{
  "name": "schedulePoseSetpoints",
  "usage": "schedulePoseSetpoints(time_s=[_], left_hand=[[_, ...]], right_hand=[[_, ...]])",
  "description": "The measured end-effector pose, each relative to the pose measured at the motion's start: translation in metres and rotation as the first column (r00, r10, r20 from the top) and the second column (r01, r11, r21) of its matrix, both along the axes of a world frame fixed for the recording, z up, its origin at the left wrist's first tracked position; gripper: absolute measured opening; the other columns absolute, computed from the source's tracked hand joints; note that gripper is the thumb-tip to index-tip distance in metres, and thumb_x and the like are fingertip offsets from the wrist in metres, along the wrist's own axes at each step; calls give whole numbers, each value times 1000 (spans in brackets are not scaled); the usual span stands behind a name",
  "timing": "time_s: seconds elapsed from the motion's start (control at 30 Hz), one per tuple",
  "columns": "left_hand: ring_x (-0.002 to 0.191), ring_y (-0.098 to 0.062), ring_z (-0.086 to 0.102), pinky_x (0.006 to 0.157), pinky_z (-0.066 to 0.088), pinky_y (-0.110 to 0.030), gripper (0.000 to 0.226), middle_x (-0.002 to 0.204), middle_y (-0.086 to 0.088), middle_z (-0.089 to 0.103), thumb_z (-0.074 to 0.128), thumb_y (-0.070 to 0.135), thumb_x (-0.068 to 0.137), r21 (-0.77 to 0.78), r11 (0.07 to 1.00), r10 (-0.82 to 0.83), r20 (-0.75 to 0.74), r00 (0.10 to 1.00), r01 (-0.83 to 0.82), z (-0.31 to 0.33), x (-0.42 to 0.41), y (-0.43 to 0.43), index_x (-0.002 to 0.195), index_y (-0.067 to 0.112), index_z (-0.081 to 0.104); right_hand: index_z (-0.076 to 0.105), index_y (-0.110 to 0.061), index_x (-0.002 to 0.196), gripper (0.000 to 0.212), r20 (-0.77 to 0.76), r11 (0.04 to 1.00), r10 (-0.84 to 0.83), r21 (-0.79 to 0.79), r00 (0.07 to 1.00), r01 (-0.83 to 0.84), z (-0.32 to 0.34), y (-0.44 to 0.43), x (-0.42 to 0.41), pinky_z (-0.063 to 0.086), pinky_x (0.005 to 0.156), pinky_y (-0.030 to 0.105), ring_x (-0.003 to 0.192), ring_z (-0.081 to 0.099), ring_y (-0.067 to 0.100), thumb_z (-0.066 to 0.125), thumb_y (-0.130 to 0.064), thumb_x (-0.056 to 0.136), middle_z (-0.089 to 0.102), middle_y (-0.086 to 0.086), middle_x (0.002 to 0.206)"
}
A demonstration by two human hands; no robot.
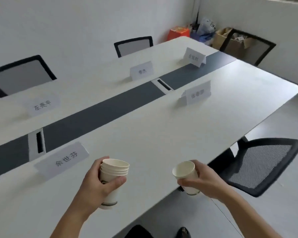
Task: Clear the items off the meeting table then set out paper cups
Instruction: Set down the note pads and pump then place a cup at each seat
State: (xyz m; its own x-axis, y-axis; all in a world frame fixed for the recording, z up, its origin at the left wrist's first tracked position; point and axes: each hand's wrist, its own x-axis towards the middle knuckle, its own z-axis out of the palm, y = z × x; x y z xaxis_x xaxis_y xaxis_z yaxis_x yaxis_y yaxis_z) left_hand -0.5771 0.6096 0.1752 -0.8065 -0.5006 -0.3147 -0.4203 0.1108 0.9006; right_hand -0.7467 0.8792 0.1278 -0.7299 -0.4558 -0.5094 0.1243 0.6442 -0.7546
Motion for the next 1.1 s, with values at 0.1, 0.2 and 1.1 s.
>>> schedulePoseSetpoints(time_s=[0.1,0.2,1.1], left_hand=[[85,2,65,72,50,-21,74,100,15,68,82,48,44,36,994,105,36,994,-106,-6,5,-18,111,39,53],[85,1,66,75,50,-23,78,100,8,69,82,50,40,63,979,191,71,979,-196,-18,6,-46,111,37,54],[98,-1,63,86,52,-28,74,106,26,64,83,55,46,127,923,331,218,918,-363,-96,21,-239,112,49,50]], right_hand=[[58,-36,109,57,-7,990,143,-15,990,-143,1,-61,-31,57,80,33,95,64,7,83,-44,59,66,-11,102],[56,-33,112,59,-57,971,237,-22,970,-239,-9,-126,-54,54,79,29,97,61,7,84,-43,60,63,-13,104],[43,-28,122,67,-263,951,301,9,917,-310,-152,-461,-74,43,71,28,90,58,20,81,-34,68,60,-11,99]])
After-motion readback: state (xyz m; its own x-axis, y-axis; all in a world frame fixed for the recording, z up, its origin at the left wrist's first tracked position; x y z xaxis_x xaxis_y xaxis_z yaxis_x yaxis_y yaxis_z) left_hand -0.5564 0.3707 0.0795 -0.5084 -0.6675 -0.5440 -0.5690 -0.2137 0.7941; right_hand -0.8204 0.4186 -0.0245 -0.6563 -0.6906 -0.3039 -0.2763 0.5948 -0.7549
